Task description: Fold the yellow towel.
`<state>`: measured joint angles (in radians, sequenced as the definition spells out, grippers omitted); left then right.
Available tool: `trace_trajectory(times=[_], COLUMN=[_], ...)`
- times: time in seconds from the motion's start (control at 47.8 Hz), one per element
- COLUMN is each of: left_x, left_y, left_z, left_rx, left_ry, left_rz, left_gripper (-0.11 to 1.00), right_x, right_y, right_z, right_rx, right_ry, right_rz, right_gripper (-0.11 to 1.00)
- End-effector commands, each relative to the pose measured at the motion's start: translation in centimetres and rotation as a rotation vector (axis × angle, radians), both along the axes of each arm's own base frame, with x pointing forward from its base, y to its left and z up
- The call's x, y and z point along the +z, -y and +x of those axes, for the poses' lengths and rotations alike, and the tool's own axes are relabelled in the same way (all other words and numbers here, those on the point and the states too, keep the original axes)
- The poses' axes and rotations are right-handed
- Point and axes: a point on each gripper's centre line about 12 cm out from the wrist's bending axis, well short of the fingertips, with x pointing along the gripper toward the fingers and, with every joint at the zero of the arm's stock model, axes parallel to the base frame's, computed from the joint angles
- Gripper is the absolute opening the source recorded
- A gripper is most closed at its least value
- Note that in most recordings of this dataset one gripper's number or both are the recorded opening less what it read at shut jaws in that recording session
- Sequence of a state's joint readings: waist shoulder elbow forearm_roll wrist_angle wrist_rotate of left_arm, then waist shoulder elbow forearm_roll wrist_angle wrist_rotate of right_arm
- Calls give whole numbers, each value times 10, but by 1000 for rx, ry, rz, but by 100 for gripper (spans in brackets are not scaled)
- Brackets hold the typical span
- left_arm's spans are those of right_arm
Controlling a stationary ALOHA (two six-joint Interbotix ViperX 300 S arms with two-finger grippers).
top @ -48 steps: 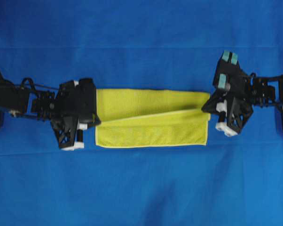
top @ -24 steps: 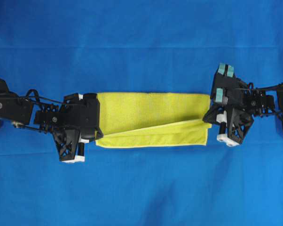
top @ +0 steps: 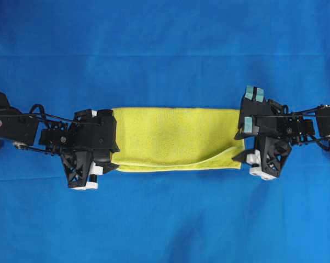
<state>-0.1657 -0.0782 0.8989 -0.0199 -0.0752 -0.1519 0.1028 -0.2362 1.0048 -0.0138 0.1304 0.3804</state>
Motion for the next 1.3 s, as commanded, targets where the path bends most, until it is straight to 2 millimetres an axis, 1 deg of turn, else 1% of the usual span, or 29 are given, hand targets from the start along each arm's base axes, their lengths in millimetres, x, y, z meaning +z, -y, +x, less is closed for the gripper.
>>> trace_trajectory(times=[0.0,0.084,0.167,0.251,0.272,0.355,0.46,0.502,0.606,0.69,0.836,1.004,1.129,1.276], left_x=[18,23,27,28,27,28,27,26,22,12,-7,-24,-33,-35], left_y=[1,-3,-12,-28,-30,-48,-67,-73,-85,-93,-103,-111,-112,-112], left_z=[4,5,5,7,7,8,9,9,8,8,10,11,10,8], left_rx=[-4,-1,7,34,37,74,116,131,163,186,214,235,239,240], left_ry=[57,74,89,93,91,92,86,82,67,45,2,-16,-35,-44], left_rz=[-6,4,25,52,56,80,98,102,107,108,107,107,107,105], left_gripper=[46,46,46,46,46,46,46,46,46,46,46,46,46,46], right_x=[16,25,36,42,41,40,35,32,22,13,-2,-16,-26,-31], right_y=[-2,0,6,19,23,42,64,69,79,84,88,91,93,93], right_z=[3,0,-4,-7,-8,-10,-13,-14,-14,-14,-10,-6,-4,-4], right_rx=[4,17,20,-13,-24,-82,-142,-155,-176,-191,-198,-202,-205,-206], right_ry=[38,54,87,108,108,100,63,50,12,-23,-63,-65,-82,-100], right_rz=[4,-12,-36,-55,-61,-80,-106,-116,-127,-126,-120,-113,-106,-103], right_gripper=[63,55,55,56,56,56,56,56,56,56,56,56,56,56])
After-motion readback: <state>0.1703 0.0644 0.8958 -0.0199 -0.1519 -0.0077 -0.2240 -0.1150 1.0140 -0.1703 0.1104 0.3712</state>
